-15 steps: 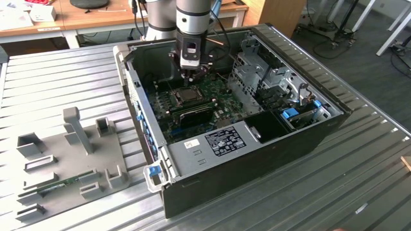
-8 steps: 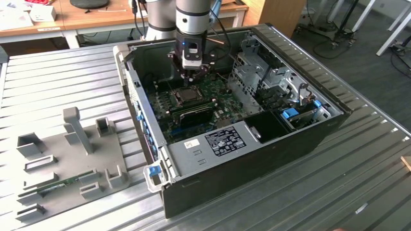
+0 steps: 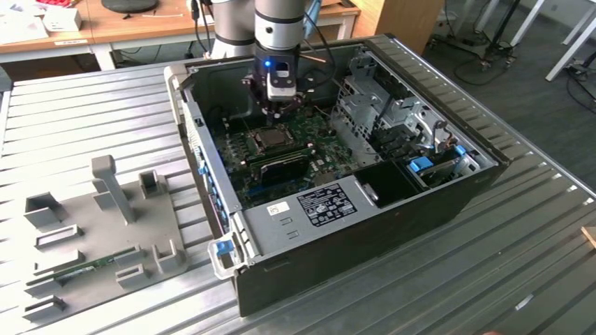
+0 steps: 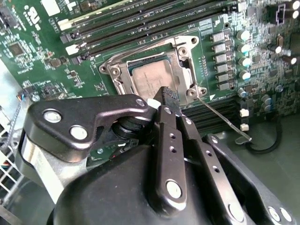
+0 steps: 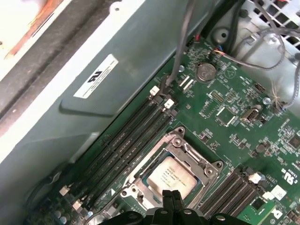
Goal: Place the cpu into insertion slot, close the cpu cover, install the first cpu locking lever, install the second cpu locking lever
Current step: 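Close the cpu cover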
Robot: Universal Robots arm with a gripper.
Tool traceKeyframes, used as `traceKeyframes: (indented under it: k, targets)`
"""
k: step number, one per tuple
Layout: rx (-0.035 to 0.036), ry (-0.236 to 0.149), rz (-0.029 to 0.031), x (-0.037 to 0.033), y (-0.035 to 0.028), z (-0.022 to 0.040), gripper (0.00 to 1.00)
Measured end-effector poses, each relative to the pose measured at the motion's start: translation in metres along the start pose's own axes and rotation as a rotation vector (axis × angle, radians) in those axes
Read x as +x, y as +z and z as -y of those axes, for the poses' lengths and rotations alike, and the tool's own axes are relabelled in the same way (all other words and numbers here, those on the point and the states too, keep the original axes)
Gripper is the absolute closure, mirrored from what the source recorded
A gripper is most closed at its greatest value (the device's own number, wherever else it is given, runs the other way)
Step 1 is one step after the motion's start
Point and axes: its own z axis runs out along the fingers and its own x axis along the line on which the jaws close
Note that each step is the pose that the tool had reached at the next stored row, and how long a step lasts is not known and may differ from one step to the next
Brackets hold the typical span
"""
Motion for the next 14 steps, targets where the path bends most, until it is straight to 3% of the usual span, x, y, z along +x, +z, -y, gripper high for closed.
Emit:
traceKeyframes:
  k: [7,14]
  targets:
    - [0.0008,-0.119,-0.0017,0.0001,0.0002,0.0000,0.89]
    - [0.0020,-0.197,-0.0020,0.0003,0.0003,0.0003,0.89]
